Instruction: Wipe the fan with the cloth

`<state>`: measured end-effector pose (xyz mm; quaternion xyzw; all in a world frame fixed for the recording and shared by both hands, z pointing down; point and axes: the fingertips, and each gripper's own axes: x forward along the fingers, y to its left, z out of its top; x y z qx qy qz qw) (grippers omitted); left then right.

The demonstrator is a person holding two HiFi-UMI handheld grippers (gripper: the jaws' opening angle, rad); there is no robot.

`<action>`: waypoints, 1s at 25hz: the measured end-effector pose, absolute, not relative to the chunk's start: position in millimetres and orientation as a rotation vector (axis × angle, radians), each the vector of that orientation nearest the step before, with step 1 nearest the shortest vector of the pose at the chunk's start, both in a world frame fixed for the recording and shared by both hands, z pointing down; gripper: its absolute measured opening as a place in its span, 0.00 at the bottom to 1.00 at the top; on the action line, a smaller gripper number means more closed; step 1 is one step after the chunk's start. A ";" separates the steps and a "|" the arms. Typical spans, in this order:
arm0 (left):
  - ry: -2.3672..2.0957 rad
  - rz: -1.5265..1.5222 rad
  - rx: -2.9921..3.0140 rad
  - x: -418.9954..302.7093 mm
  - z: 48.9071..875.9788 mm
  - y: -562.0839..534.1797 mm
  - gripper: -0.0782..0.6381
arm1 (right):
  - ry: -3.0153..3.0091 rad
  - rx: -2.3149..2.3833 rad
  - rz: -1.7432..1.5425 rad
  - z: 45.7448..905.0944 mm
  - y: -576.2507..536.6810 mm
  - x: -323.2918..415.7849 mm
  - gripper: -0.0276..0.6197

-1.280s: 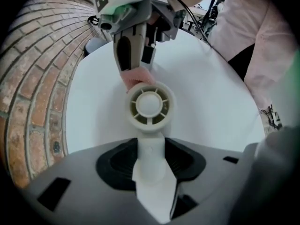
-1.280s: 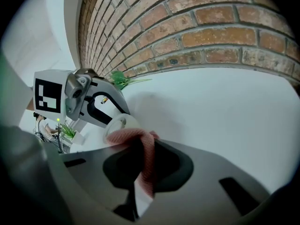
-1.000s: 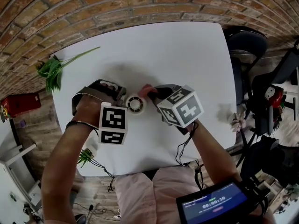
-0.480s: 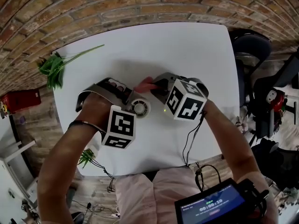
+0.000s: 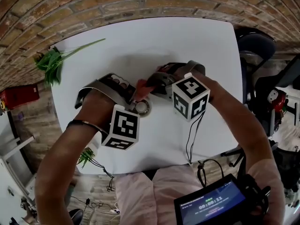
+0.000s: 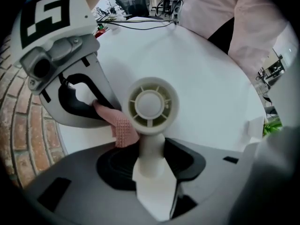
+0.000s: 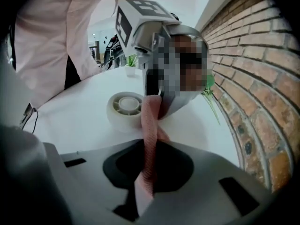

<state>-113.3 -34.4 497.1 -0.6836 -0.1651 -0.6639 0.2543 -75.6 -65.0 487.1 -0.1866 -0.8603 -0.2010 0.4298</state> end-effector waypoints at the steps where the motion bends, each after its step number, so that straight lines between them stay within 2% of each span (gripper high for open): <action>1: -0.454 -1.800 -1.844 -113.5 497.2 -34.3 0.37 | -2.139 -0.474 -0.529 487.3 -64.8 -75.9 0.09; 6: -0.443 -1.790 -1.846 -112.2 497.6 -34.0 0.37 | -2.074 -0.471 -0.600 488.7 -62.5 -75.6 0.09; 25: -0.163 -1.954 -2.010 -117.5 499.0 -42.1 0.37 | -2.019 -0.329 -0.529 491.9 -35.7 -52.2 0.09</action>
